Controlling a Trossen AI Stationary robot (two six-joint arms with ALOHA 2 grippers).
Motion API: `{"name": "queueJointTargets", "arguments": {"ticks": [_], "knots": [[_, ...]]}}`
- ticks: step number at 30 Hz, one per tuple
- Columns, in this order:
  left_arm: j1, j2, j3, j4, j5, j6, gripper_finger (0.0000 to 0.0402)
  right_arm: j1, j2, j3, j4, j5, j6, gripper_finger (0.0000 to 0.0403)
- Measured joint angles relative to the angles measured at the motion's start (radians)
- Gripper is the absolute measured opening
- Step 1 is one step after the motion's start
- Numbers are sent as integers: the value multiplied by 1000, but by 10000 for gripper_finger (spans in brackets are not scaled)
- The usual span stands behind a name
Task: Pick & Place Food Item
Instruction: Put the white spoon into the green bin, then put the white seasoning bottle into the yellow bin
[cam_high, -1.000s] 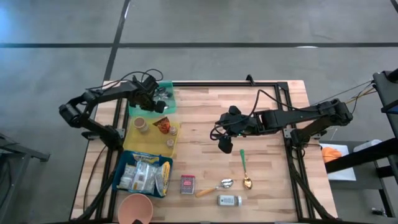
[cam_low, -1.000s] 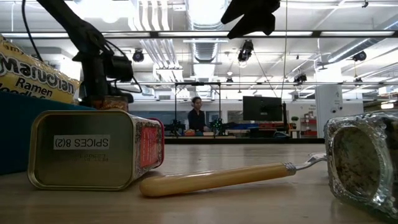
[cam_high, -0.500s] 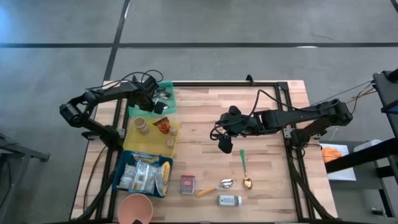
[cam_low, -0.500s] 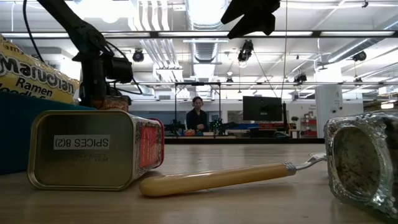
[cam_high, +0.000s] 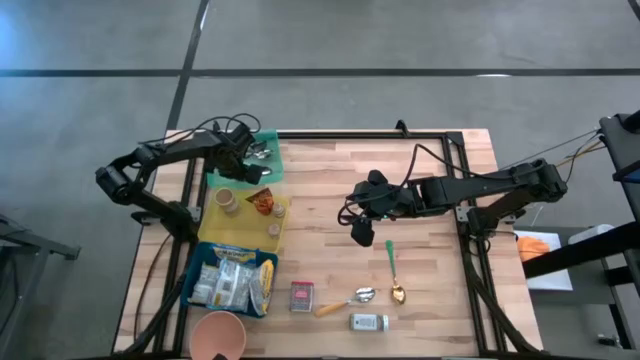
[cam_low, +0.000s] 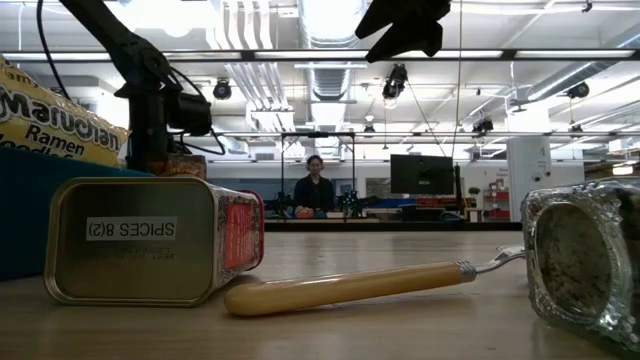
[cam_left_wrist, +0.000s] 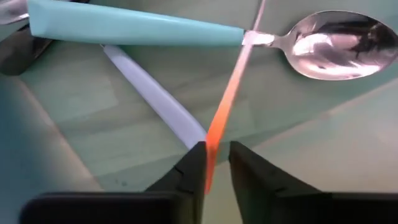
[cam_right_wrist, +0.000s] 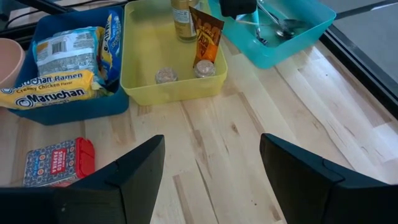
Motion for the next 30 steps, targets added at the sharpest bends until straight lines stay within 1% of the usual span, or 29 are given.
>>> {"name": "queueJointTargets", "arguments": {"ticks": [6,10,14,17,19,23,26,30], "knots": [[0,0,0,3,-1,-3,153,0,0,0,0,0,3,263],[0,-7,1,4,-2,-18,192,0,0,0,0,-3,11,263],[-1,-20,24,1,2,-18,216,0,0,0,-1,-3,22,263],[-1,-34,57,-13,3,-18,221,0,0,0,-12,-3,70,263],[-1,-43,79,-42,1,-16,222,0,0,0,-44,-2,138,263],[-14,-73,120,-93,1,8,222,0,0,0,-185,-13,370,263],[-39,-108,142,-106,7,14,222,2,0,0,-298,-64,538,263],[-105,-163,159,-103,45,7,222,33,2,0,-396,-126,697,263]]}}
